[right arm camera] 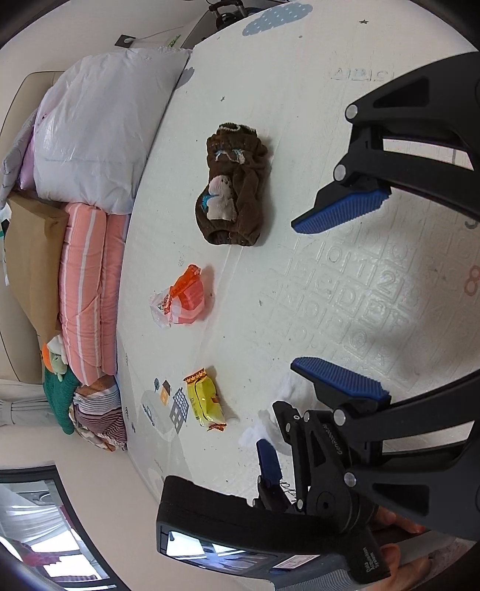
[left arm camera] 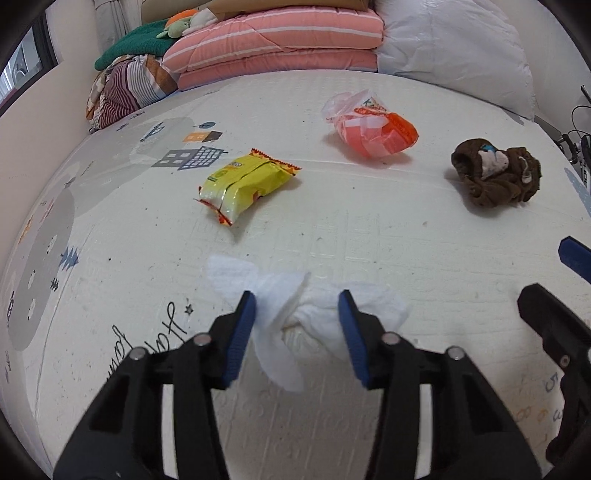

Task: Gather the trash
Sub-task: 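Grasp the white tissues with the left tool while the right tool grasps the yellow wrapper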

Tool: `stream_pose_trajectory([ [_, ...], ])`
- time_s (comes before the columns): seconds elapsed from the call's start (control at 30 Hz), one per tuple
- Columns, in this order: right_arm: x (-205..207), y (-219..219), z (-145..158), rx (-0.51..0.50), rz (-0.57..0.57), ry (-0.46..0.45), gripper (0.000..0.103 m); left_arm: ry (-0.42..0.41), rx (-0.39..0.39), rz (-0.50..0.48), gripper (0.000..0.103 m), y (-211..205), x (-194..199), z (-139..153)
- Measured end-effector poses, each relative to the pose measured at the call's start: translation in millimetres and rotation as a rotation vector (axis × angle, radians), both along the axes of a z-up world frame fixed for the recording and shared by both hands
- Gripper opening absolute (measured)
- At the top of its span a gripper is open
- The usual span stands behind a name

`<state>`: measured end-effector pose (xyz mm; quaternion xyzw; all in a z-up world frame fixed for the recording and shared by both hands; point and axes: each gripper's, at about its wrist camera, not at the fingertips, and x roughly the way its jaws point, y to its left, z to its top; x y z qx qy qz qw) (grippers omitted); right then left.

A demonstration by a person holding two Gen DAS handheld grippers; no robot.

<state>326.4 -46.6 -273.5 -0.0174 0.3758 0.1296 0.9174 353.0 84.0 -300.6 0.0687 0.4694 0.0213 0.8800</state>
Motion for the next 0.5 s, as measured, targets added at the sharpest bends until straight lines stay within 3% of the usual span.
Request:
stream_pose_trajectory([
  [0.07,4,4,-3,-0.005,0.006,0.003,0.067,-0.022,0.033,-0.013,0.031,0,-1,-1],
  [0.27,8,15,-7,-0.018,0.012,0.013,0.067,-0.057,-0.019,-0.028,0.002,11,-6,13],
  [0.5,8,40,5,-0.032,0.041,-0.004,0.067,-0.091,-0.036,0.011,0.002,36,-10,28],
])
